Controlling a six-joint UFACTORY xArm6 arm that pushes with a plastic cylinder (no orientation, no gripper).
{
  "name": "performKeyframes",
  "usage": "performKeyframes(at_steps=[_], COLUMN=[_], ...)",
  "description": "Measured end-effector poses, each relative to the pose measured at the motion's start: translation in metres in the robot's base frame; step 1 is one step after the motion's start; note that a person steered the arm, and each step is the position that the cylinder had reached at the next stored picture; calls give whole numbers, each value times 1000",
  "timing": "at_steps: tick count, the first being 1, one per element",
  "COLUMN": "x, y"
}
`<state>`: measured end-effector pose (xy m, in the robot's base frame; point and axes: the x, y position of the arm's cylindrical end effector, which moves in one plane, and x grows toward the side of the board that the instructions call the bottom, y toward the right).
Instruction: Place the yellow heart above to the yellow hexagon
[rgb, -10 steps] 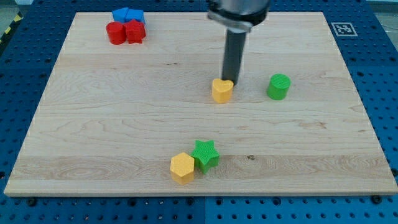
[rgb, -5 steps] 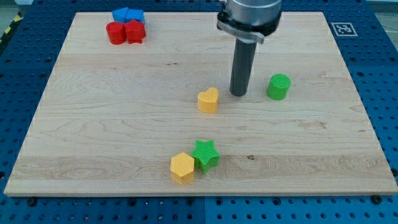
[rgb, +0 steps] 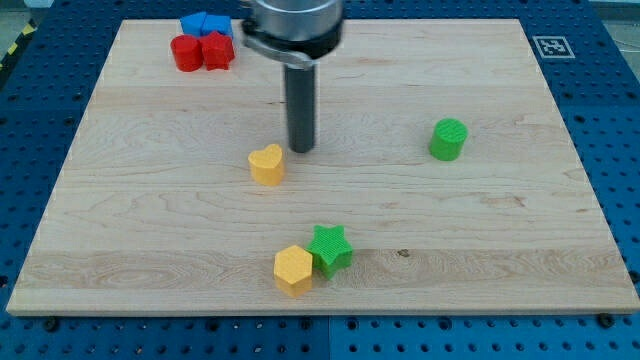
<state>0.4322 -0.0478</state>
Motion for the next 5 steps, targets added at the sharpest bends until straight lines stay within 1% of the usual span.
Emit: performKeyframes(at_steps=[1, 2, 3, 5], x=[24, 67, 94, 92], y=[-26, -20, -8, -3])
